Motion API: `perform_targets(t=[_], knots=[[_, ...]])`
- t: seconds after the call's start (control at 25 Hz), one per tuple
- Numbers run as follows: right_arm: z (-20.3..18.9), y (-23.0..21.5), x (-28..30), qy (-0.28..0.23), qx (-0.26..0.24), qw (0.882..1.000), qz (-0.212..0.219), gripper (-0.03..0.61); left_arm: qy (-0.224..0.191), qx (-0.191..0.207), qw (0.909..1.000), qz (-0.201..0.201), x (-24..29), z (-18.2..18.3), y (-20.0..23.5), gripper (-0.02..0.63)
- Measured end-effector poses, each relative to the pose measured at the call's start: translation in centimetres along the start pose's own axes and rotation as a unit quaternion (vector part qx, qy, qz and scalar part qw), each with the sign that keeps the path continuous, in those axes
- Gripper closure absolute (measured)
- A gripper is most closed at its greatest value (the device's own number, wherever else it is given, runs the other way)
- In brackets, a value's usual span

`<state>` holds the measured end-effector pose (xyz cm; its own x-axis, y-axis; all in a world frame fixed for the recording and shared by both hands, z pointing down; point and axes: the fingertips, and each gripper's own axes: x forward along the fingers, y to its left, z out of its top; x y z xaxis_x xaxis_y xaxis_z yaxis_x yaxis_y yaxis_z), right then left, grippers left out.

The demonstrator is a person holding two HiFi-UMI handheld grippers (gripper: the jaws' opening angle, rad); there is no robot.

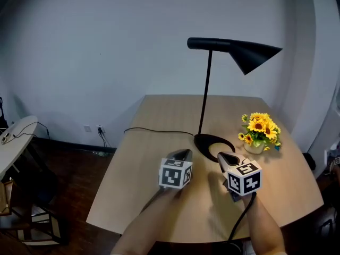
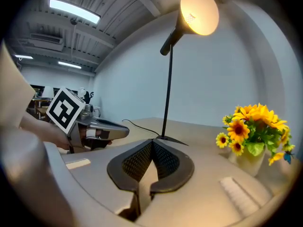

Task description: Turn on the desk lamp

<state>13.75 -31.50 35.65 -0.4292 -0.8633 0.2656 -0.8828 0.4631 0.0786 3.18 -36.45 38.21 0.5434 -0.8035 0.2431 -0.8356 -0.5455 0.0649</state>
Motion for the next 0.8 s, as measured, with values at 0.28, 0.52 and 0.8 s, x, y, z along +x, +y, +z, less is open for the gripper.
perform_targets(t=[0.28, 0.52, 0.8], knots=[[0.4, 2.5, -4.3, -0.028, 0.023, 0.999, -0.003, 0.578, 0.0, 0.002, 1.0, 0.0, -6.1, -1.5, -2.3, 0.614], [0.3, 3.9, -7.9, -0.037, 0.033, 0.999, -0.006, 0.578, -0.025, 0.008, 0.9996, 0.013, -12.0, -1.0, -4.4, 0.614], [1.2, 6.3, -12.1, -0.066, 0.046, 0.997, -0.005, 0.578, -0.058, 0.004, 0.9983, 0.008, -16.5, -0.8, -6.3, 0.614]])
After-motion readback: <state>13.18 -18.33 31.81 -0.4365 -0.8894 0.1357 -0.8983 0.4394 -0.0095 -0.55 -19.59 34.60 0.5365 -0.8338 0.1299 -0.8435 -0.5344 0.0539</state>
